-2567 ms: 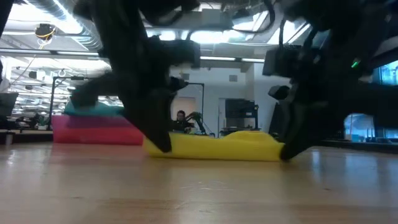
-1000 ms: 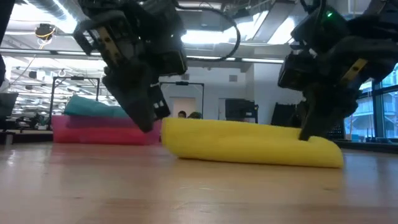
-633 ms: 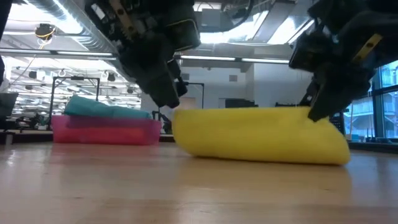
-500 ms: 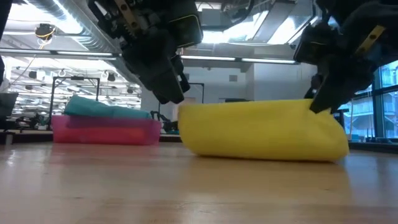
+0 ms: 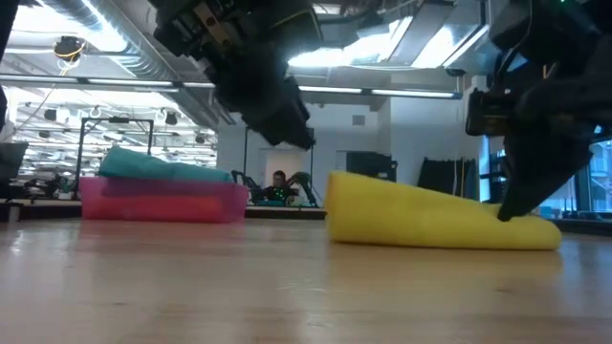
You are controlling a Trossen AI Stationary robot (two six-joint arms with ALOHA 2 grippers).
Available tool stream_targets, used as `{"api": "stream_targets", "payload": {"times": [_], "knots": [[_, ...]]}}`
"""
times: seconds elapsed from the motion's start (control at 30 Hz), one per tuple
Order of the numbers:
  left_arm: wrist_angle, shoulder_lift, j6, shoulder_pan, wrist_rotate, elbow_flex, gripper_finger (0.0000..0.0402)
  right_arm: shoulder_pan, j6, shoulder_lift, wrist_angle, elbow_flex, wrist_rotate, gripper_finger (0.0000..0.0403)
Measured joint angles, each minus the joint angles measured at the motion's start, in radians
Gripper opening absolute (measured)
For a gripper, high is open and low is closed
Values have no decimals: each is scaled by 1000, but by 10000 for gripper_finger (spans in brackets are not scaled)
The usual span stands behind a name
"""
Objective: Roll microfiber towels into tight, uniform cylinder then place into a basket
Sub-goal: Roll the yellow microfiber towel
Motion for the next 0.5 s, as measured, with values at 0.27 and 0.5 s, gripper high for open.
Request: {"api": "stream_targets", "payload": {"times": [0.27,0.5], "knots": [[68,0,97,8,-133,1,18,-2,33,34,-16,0,28,10],[216,53,133,3,-134,2,62,-2,55,34,-27,1,46,10]]}}
